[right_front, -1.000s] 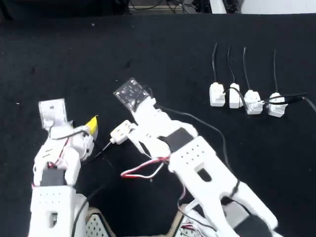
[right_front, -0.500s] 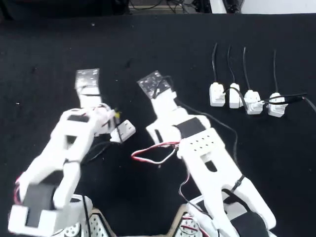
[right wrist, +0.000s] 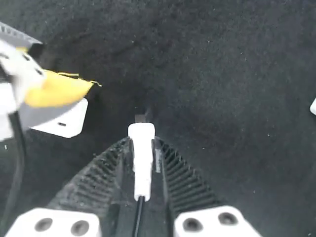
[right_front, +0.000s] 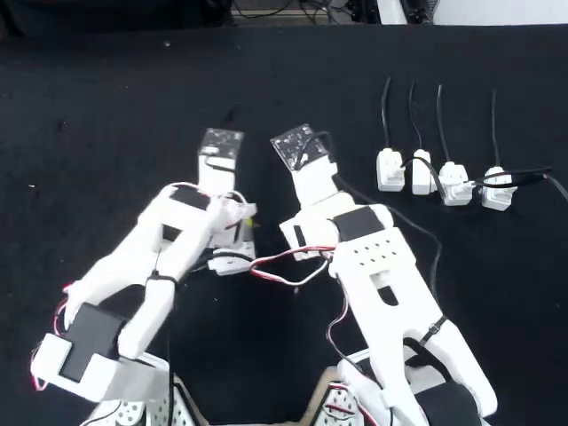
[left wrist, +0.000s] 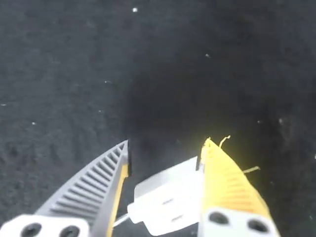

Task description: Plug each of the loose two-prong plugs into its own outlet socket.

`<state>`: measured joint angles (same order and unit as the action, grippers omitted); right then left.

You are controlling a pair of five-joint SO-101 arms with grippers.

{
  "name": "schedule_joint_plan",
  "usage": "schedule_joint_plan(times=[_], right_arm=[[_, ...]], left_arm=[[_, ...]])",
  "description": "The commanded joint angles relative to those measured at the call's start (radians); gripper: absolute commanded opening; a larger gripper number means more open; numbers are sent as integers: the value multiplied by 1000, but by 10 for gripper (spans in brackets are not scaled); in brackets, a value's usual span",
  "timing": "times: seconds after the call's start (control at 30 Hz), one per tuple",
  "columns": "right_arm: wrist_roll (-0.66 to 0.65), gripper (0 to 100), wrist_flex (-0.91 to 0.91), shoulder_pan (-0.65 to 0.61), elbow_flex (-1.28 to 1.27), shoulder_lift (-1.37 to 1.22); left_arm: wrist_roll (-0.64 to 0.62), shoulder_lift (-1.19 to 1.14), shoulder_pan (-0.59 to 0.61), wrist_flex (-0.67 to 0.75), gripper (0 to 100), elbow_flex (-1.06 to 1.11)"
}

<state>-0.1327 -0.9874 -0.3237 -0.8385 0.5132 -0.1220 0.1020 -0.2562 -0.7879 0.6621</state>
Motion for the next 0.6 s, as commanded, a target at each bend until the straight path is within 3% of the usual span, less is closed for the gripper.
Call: schedule_joint_plan(times=[0.0, 0.13, 0.23, 0.4, 0.57], right_arm=[[0, 11, -6, 18, 54, 1], [0, 11, -6, 18, 54, 1], [0, 11, -6, 17, 54, 1], [0, 11, -5, 17, 48, 1], [0, 11, -5, -20, 39, 5]], left_arm=[[34, 46, 74, -86, 234, -107], [118, 132, 159, -195, 234, -73], [137, 173, 168, -183, 234, 13], [129, 189, 68, -80, 234, 139], [127, 190, -16, -83, 234, 142]])
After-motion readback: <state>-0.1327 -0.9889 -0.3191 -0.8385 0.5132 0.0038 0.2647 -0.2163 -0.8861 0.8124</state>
